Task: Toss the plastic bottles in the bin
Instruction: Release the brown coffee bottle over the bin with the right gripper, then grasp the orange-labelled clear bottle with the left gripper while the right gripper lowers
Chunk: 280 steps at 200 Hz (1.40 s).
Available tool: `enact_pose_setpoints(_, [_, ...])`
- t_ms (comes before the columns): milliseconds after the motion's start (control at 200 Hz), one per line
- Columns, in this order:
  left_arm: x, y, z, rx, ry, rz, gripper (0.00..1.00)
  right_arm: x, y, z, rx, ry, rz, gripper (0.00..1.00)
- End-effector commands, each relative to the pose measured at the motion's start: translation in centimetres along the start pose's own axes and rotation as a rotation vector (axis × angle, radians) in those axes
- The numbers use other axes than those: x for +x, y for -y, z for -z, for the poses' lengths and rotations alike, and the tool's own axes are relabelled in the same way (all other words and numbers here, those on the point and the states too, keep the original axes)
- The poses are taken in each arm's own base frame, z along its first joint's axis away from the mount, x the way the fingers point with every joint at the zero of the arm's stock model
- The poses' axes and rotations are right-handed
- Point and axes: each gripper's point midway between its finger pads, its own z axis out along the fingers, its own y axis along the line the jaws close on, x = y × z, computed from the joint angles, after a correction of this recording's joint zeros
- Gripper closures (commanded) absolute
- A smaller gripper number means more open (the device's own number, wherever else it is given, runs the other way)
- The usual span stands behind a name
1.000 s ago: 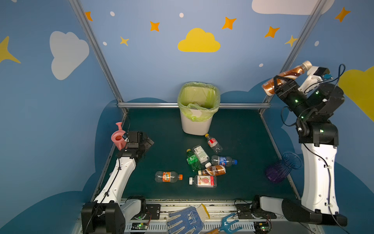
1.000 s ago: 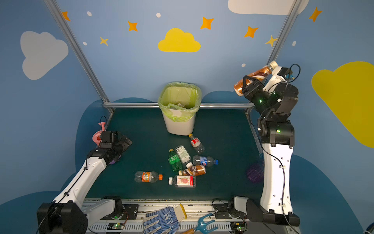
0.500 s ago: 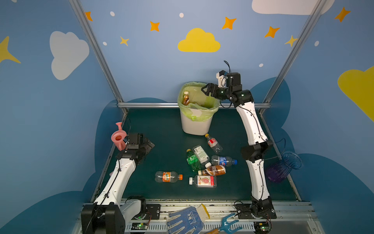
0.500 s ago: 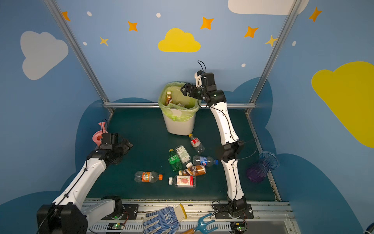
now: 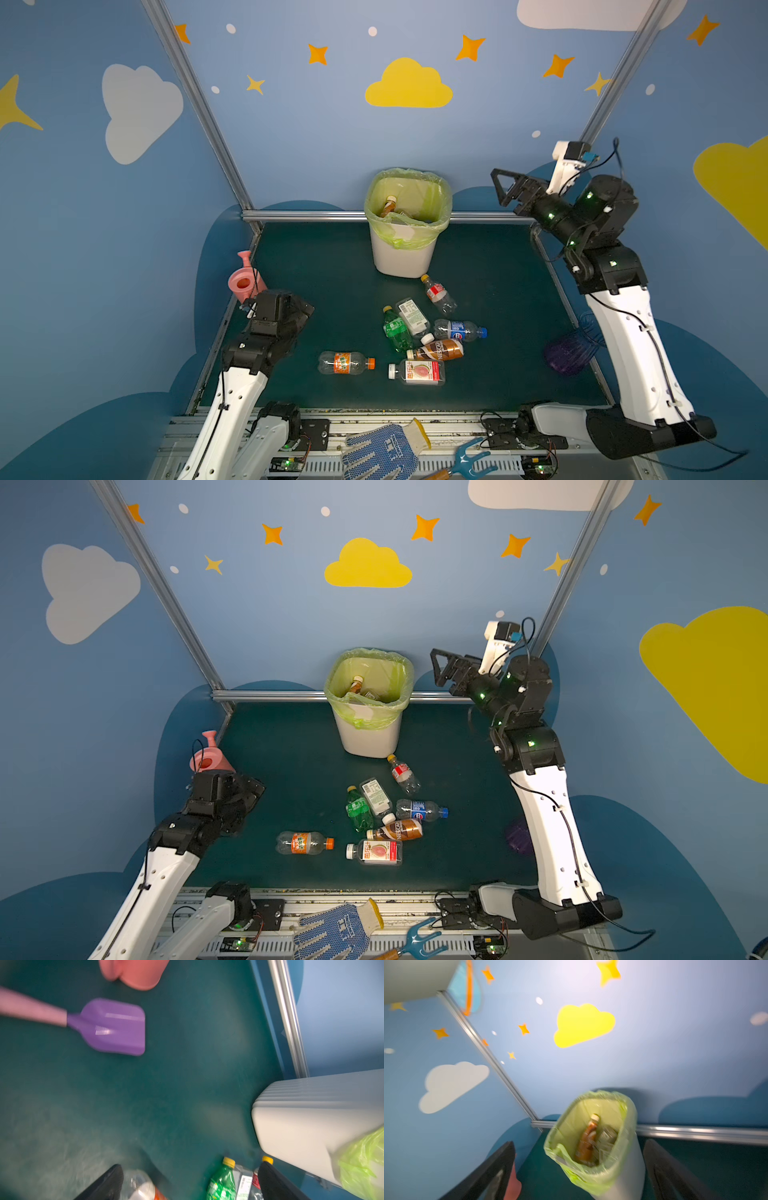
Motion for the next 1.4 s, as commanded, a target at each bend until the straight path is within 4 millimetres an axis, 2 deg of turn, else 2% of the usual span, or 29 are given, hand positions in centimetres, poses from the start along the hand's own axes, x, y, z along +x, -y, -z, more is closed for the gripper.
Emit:
enact_pose_setpoints(0, [2.9, -2.8, -0.1, -0.092, -0.093, 0.169, 0.00, 7.3, 6.8, -1.4, 0.148, -0.154, -0.110, 0.02])
enact_pose_setpoints(180, [6.5, -4.1, 0.1, -0.176, -0.190, 0.221, 0.00, 15.2, 13.9, 1.9, 0.316, -0.269, -0.241, 0.02])
enact_pose_setpoints(310, [8.3, -4.3, 0.2, -0.207, -0.224, 0.250, 0.00, 19.5, 17.0, 4.1, 0.392, -0.335, -0.308, 0.02])
enact_pose_setpoints(436, [10.6, -4.0, -0.3, -0.219, -0.285, 0.290, 0.00, 22.3, 19.3, 5.7, 0.461, -0.382, -0.354, 0.02])
enact_pose_setpoints(546, [12.2, -5.0, -1.0, -0.276, -0.305, 0.285, 0.00, 23.3, 20.4, 6.4, 0.492, -0.406, -0.379, 0.02])
enact_pose_setpoints(756, [14.5, -6.2, -3.3, -0.319, -0.319, 0.289, 0.00, 23.7, 21.1, 7.3, 0.519, -0.415, -0.392, 0.02])
enact_pose_setpoints(1016, [16.1, -6.7, -6.7, -0.343, -0.329, 0.272, 0.02, 23.9, 22.1, 8.1, 0.546, -0.420, -0.415, 0.02])
enact_pose_setpoints(1161, [16.0, -6.8, -8.2, -0.362, -0.315, 0.245, 0.03, 24.1, 22.2, 8.5, 0.556, -0.424, -0.419, 0.02])
enact_pose_setpoints(1397, [16.1, -7.9, -10.2, -0.359, -0.336, 0.281, 0.24, 23.7, 22.3, 9.4, 0.577, -0.413, -0.414, 0.02])
